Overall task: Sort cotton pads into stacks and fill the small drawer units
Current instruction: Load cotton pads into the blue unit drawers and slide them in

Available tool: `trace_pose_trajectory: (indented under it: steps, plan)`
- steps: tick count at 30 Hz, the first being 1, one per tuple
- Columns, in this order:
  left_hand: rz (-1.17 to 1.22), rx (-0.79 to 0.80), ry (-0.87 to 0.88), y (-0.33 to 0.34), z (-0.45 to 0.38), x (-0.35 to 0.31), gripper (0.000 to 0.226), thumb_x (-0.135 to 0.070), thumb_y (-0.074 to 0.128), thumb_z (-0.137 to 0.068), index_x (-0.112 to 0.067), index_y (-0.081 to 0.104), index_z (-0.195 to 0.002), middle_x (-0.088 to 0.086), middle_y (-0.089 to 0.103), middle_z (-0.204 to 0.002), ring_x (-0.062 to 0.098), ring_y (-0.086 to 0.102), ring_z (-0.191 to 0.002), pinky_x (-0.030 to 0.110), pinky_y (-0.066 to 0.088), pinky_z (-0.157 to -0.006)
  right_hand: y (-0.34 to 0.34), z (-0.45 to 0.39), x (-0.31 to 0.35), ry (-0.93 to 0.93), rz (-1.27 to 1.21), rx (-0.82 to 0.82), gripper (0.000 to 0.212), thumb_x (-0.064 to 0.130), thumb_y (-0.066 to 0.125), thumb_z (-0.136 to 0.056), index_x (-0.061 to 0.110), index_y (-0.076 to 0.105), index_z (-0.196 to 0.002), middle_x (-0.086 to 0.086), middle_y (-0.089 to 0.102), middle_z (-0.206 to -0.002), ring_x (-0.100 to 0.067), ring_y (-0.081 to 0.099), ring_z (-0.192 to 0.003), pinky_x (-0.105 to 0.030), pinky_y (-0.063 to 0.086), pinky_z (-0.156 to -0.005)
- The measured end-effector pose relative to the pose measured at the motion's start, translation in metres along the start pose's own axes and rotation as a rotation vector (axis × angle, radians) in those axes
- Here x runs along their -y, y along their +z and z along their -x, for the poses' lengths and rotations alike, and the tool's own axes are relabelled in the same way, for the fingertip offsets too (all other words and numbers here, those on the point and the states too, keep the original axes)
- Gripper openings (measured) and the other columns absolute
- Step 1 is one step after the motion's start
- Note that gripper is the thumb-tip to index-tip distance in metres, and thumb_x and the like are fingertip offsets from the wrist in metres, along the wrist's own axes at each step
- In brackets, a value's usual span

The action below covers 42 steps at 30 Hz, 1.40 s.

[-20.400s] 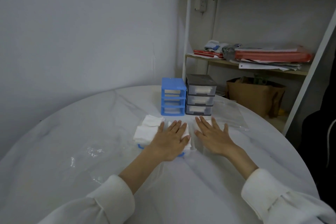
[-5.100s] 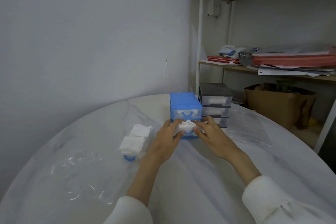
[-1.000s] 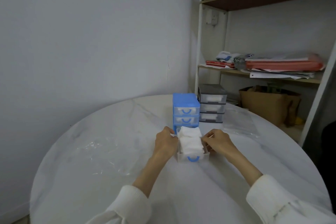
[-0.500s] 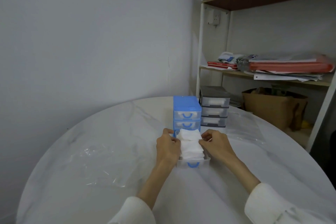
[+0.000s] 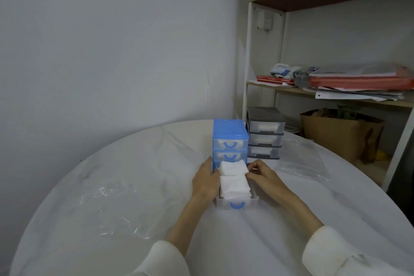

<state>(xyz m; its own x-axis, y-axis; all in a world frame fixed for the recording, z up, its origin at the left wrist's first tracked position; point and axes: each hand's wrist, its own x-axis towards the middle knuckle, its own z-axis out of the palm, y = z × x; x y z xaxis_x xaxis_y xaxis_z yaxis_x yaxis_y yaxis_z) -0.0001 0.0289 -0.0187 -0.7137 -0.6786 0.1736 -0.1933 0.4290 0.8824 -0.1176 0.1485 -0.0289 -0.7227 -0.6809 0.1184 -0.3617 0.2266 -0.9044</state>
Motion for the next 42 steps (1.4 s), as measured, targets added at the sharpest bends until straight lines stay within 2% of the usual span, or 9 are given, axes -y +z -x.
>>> trace_pose_trajectory:
  steps: [3, 8, 13, 18, 24, 29, 35, 39, 42]
  plan:
    - [0.052, 0.032, -0.023, -0.001, -0.003, 0.005, 0.042, -0.017, 0.036, -0.099, -0.024, 0.038, -0.141, -0.002, 0.05, -0.138, 0.018, 0.049, -0.121, 0.02, 0.035, -0.09, -0.002, -0.003, -0.005, 0.003, -0.052, 0.034, 0.011, 0.016, 0.056, -0.09, 0.013, 0.05, -0.099, 0.001, 0.061, -0.113, -0.011, 0.057, -0.103, -0.03, 0.043, -0.092]
    - [0.074, 0.036, -0.056, -0.001, -0.009, 0.01, 0.042, -0.017, 0.039, -0.098, -0.023, 0.038, -0.139, 0.0, 0.051, -0.137, 0.02, 0.051, -0.12, 0.029, 0.037, -0.099, -0.005, 0.003, 0.001, -0.113, -0.067, 0.149, 0.029, 0.017, 0.048, -0.096, 0.024, 0.026, -0.113, 0.018, 0.05, -0.11, 0.003, 0.053, -0.101, -0.009, 0.046, -0.079]
    - [0.081, 0.073, -0.048, 0.001, -0.012, 0.011, 0.044, -0.02, 0.041, -0.098, -0.025, 0.035, -0.141, -0.001, 0.045, -0.141, 0.02, 0.046, -0.124, 0.03, 0.034, -0.103, -0.005, 0.003, -0.004, -0.161, -0.037, 0.195, 0.032, 0.019, 0.045, -0.098, 0.035, 0.033, -0.123, 0.004, 0.047, -0.128, -0.014, 0.049, -0.117, -0.025, 0.041, -0.098]
    - [0.145, 0.053, -0.074, 0.002, -0.015, 0.016, 0.044, -0.019, 0.044, -0.097, -0.024, 0.036, -0.14, 0.002, 0.047, -0.137, 0.02, 0.05, -0.119, 0.037, 0.039, -0.105, -0.004, 0.003, -0.007, -0.181, -0.01, 0.187, 0.029, 0.018, 0.043, -0.099, 0.036, 0.035, -0.121, 0.004, 0.047, -0.127, -0.01, 0.049, -0.115, -0.018, 0.042, -0.092]
    - [0.137, -0.043, -0.054, 0.005, -0.011, 0.016, 0.036, -0.017, 0.041, -0.099, -0.014, 0.042, -0.135, 0.007, 0.055, -0.128, 0.023, 0.054, -0.113, 0.034, 0.042, -0.099, -0.003, 0.001, -0.011, -0.18, 0.01, 0.135, 0.02, 0.025, 0.038, -0.1, 0.037, 0.039, -0.116, 0.01, 0.051, -0.122, -0.008, 0.052, -0.113, -0.026, 0.041, -0.097]
    - [0.16, -0.016, 0.072, -0.001, -0.001, 0.017, 0.041, -0.005, 0.035, -0.093, -0.034, 0.036, -0.122, 0.002, 0.059, -0.118, 0.027, 0.06, -0.102, 0.043, 0.047, -0.093, -0.005, 0.003, -0.013, -0.18, -0.001, 0.15, 0.033, 0.013, 0.033, -0.1, 0.039, 0.053, -0.107, 0.012, 0.055, -0.119, -0.01, 0.051, -0.113, -0.028, 0.038, -0.098]
    - [0.051, 0.045, 0.249, -0.003, 0.007, 0.026, 0.043, 0.003, 0.032, -0.081, -0.031, 0.049, -0.101, 0.002, 0.056, -0.103, 0.019, 0.055, -0.083, 0.012, 0.042, -0.065, -0.005, 0.008, -0.008, -0.216, 0.125, 0.107, 0.029, 0.013, 0.038, -0.099, 0.032, 0.059, -0.107, 0.006, 0.055, -0.122, -0.002, 0.049, -0.109, -0.006, 0.035, -0.088]
    - [0.006, 0.031, 0.346, -0.004, 0.01, 0.025, 0.038, -0.003, 0.036, -0.085, -0.01, 0.064, -0.11, 0.003, 0.057, -0.118, 0.013, 0.054, -0.101, 0.0, 0.036, -0.082, -0.006, 0.009, -0.008, -0.232, 0.205, 0.109, 0.031, 0.013, 0.036, -0.1, 0.029, 0.058, -0.115, 0.004, 0.051, -0.125, -0.009, 0.048, -0.114, -0.014, 0.033, -0.095]
    - [-0.019, 0.071, 0.373, -0.005, 0.01, 0.025, 0.034, 0.002, 0.043, -0.091, -0.005, 0.061, -0.119, 0.004, 0.053, -0.128, 0.013, 0.052, -0.112, 0.005, 0.037, -0.093, -0.005, 0.008, -0.008, -0.243, 0.274, 0.111, 0.034, 0.014, 0.033, -0.101, 0.025, 0.054, -0.124, 0.004, 0.046, -0.125, -0.01, 0.045, -0.116, -0.013, 0.03, -0.095]
